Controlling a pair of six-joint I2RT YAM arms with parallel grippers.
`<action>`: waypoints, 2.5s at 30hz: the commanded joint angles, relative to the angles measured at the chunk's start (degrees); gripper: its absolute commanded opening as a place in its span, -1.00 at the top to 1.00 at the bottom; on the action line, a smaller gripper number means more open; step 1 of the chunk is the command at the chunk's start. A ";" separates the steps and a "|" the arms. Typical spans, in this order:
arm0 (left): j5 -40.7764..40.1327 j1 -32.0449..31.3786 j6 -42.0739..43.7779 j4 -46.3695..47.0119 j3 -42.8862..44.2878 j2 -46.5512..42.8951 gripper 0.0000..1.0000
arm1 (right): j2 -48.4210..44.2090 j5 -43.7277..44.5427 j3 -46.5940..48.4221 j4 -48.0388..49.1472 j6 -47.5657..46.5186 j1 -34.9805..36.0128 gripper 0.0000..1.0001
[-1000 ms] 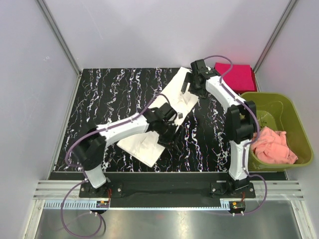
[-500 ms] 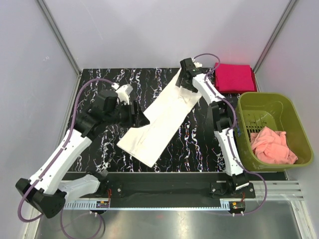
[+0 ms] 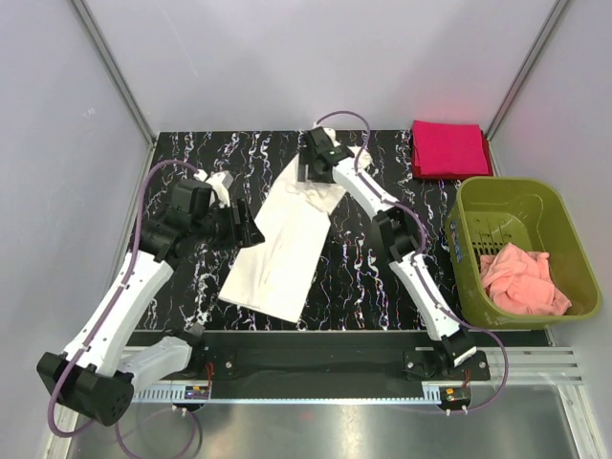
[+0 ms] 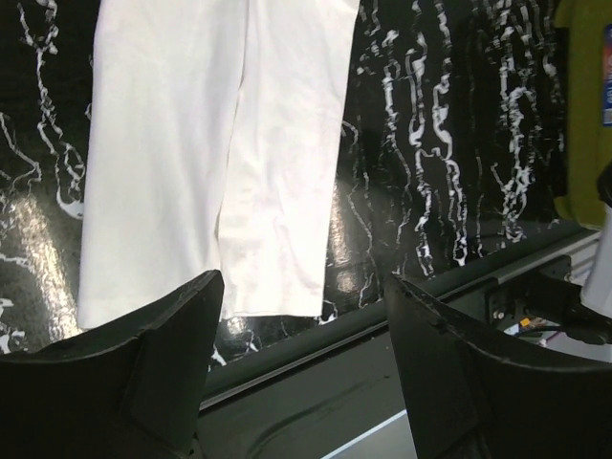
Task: Fold and stack the t-shirts
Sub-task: Fold the tshirt
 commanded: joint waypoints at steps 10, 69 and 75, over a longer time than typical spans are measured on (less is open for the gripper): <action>-2.44 0.93 0.12 8.34 -2.14 13.49 -0.45 | -11.95 -4.03 2.04 6.78 -3.43 0.28 -0.88; 1.87 -5.58 -7.01 16.68 15.43 35.73 0.18 | -20.77 -17.10 -20.73 3.95 -2.38 -7.72 -0.23; 2.92 -2.15 -5.95 25.84 28.67 54.15 0.67 | -19.63 -18.88 -20.99 3.87 -0.09 -7.81 0.83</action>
